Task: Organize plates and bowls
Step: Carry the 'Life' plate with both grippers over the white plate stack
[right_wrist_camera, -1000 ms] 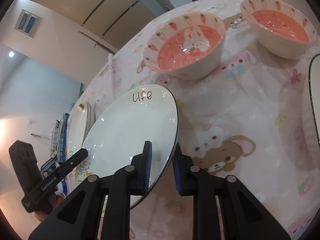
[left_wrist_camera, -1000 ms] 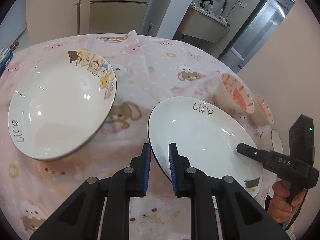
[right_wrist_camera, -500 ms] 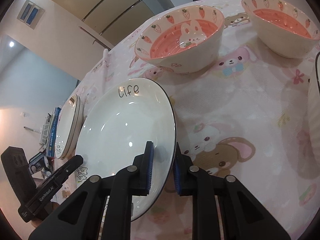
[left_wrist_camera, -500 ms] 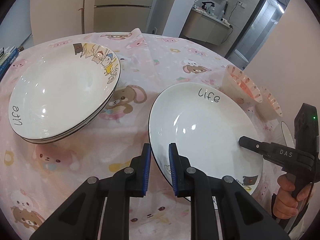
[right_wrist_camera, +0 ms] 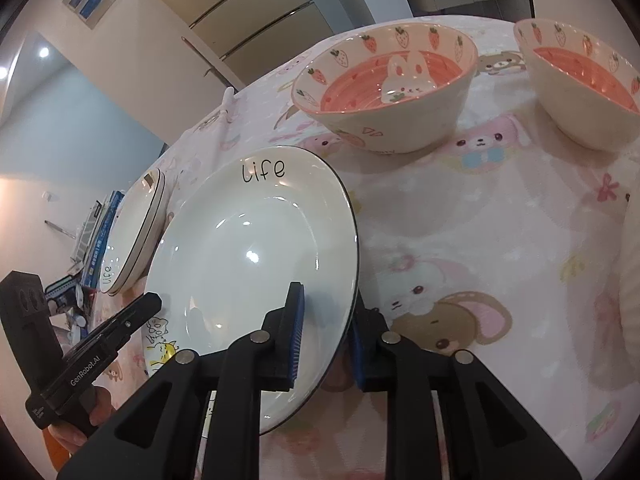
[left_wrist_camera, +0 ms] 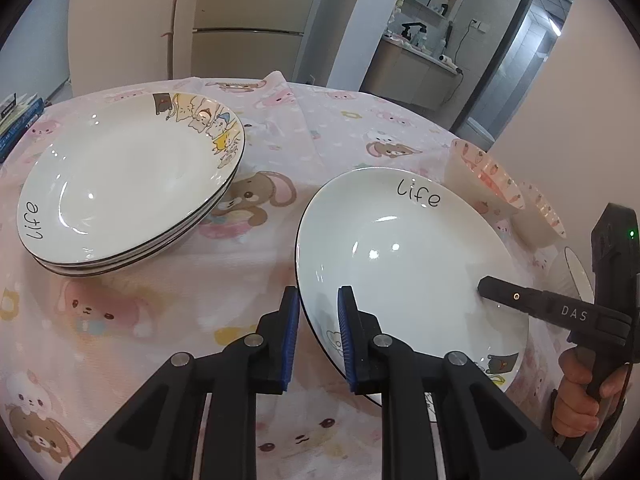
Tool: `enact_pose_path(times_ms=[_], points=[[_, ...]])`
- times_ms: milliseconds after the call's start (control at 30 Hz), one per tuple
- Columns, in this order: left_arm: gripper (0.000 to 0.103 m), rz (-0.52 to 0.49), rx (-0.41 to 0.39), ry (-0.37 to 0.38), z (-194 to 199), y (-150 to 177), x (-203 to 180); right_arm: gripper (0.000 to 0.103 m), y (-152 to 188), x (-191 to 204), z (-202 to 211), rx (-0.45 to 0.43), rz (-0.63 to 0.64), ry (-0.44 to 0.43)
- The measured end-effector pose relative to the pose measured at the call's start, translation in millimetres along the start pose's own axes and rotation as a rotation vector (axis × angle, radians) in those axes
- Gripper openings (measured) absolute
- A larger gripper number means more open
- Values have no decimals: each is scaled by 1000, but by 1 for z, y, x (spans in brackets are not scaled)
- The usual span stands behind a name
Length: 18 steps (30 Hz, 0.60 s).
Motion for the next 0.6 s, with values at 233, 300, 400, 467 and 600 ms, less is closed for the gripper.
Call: enact_pose_path(times_ms=[233,300,400,467,600], points=[[38,-40,32,4,-12,13,-12,23,-1,1,-1,-21,28,15],[34,-62,12,-26,-13,16,-14,21,-1,0,-1,-27,35,17],[30,-47,-2,-22,-12,16,-12,21,0,1,-1,-32,43,17],[26,-25,1,-5,-11,16,-9,21,0,1,-1,-35,44,18],[25,-18,-6,18,-9,17,-7,21,1,3,1,-38,60,22]])
Point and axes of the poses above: each gripper's, at about its wrist camera, not at the fingertips, and z roughly against the way its jaws point, x to its left, y to its underside, the point moved 6 cm from there along -z, roughly the way its jaws point, and after that the axes turned 7 degrees about z, right-handed, at the moved point
